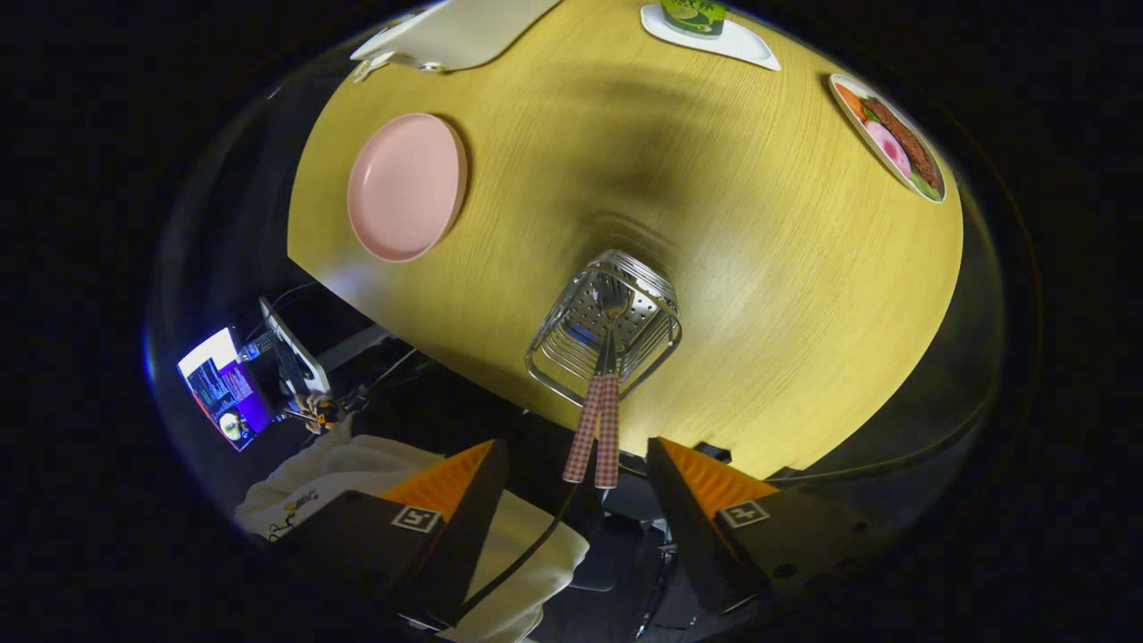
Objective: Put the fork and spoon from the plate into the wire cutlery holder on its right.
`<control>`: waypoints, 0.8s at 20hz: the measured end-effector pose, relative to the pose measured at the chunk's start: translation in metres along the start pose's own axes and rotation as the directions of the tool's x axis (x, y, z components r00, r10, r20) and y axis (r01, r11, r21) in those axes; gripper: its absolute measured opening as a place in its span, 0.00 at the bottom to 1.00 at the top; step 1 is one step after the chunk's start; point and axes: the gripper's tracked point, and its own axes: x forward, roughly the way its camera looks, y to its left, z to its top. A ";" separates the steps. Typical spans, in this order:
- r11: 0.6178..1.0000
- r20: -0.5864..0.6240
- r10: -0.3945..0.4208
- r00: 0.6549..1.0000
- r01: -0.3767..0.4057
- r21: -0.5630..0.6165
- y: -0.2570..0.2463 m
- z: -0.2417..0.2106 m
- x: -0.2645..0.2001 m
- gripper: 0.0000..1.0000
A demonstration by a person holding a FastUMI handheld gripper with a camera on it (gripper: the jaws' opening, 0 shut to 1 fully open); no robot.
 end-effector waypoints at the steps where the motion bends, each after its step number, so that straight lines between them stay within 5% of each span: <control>1: 1.000 0.037 0.006 0.999 -0.006 0.004 0.001 0.000 -0.004 0.99; 10: 0.998 0.363 0.059 0.930 -0.059 -0.011 0.026 -0.013 -0.057 0.99; 14: 0.996 0.531 0.085 0.843 -0.089 -0.017 0.049 -0.014 -0.093 0.99; 16: 0.994 0.630 0.084 0.772 -0.107 -0.001 0.061 -0.011 -0.108 0.99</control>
